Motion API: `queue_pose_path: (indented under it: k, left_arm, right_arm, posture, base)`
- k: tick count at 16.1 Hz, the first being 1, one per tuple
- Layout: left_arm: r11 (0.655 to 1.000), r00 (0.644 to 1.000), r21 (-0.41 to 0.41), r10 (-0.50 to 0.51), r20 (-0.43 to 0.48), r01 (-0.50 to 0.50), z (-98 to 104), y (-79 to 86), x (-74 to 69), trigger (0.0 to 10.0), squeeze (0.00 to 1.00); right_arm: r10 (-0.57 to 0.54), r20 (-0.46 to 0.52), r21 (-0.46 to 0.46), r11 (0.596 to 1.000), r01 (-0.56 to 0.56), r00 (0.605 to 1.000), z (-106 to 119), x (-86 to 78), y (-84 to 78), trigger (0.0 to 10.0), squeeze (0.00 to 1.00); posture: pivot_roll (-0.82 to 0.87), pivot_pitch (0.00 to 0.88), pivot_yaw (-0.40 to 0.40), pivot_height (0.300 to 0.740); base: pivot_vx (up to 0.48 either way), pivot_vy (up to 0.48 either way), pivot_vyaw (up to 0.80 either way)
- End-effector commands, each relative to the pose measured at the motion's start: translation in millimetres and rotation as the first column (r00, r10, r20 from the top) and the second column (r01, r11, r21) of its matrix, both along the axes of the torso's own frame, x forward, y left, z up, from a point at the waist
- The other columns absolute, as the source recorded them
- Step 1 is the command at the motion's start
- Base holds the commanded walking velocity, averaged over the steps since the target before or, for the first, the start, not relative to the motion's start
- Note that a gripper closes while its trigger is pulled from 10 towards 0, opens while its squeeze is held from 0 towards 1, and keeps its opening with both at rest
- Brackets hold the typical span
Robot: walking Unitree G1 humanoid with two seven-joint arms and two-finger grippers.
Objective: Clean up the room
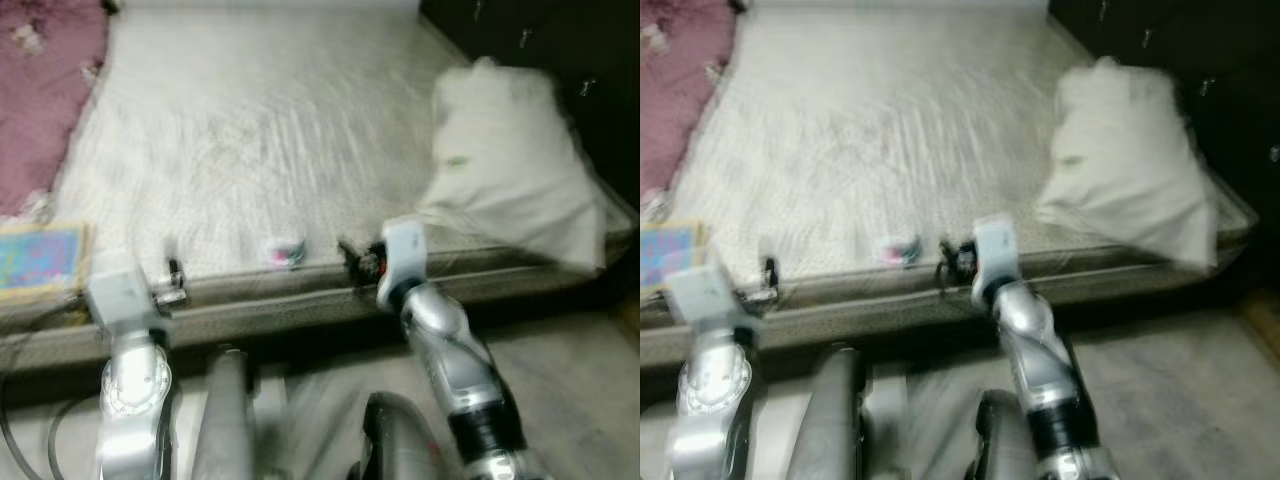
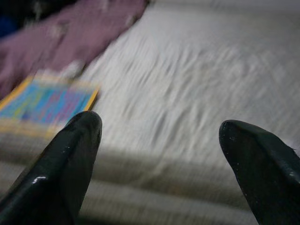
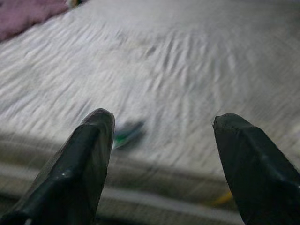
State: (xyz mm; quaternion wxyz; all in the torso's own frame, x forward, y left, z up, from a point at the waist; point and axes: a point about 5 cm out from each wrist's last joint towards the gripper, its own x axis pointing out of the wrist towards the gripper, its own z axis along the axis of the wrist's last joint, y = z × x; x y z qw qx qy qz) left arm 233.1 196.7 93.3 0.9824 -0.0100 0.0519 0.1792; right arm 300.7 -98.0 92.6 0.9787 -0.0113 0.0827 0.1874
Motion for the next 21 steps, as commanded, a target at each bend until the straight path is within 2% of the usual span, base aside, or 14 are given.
queue_pose_path:
  k: [1, 5, 8, 12, 15, 17, 21]
  left_arm:
    - [1.0, 0.999, 0.021, 0.014, 0.037, -0.015, 11, 4.0, 5.8, 10.0, 0.0]
    - [0.999, 0.997, 0.016, 0.028, 0.067, -0.029, 21, 4.7, 10.0, 10.0, 0.0]
    - [1.0, 0.994, 0.009, 0.023, 0.107, -0.024, 33, 0.8, 15.6, 10.0, 0.0]
    - [1.0, 0.993, -0.004, -0.009, 0.114, 0.009, 31, -3.3, 14.8, 10.0, 0.0]
    - [1.0, 0.994, -0.013, -0.015, 0.109, 0.016, 28, -5.7, 17.0, 10.0, 0.0]
    - [0.999, 0.994, -0.021, -0.025, 0.108, 0.027, 27, -7.6, 20.3, 10.0, 0.0]
    - [0.999, 0.993, -0.015, -0.037, 0.114, 0.039, 28, -8.0, 22.5, 10.0, 0.0]
  right_arm:
    - [0.028, 0.034, -0.002, 1.0, -0.028, 0.999, 7, 4.1, 4.1, 10.0, 0.0]
    - [0.06, 0.057, -0.003, 0.998, -0.06, 0.997, 13, 9.9, 8.5, 10.0, 0.0]
    - [0.081, 0.083, 0.01, 0.997, -0.082, 0.993, 19, 14.5, 15.9, 10.0, 0.0]
    - [0.103, 0.095, 0.017, 0.994, -0.105, 0.99, 17, 14.2, 22.9, 10.0, 0.0]
    - [0.089, 0.086, 0.033, 0.995, -0.092, 0.992, 15, 17.3, 20.6, 10.0, 0.0]
    - [0.096, 0.093, 0.033, 0.995, -0.099, 0.991, 16, 19.0, 21.9, 10.0, 0.0]
    - [0.097, 0.099, 0.032, 0.994, -0.1, 0.99, 15, 20.0, 21.0, 10.0, 0.0]
  posture:
    - [0.09, 0.112, -0.056, 0.61]
    - [0.08, 0.15, -0.064, 0.61]
    - [0.08, 0.169, -0.062, 0.61]
    - [0.09, 0.142, -0.068, 0.605]
    - [0.09, 0.126, -0.064, 0.57]
    - [0.08, 0.141, -0.058, 0.545]
    - [0.08, 0.127, -0.056, 0.545]
  base:
    - [0.0, 0.0, 0.0]
    - [0.0, 0.0, 0.72]
    - [0.0, 0.0, 0.0]
    - [0.0, 0.0, 0.0]
    - [0.0, 0.0, 0.0]
    - [0.255, 0.0, 0.0]
    - [0.389, 0.0, 0.0]
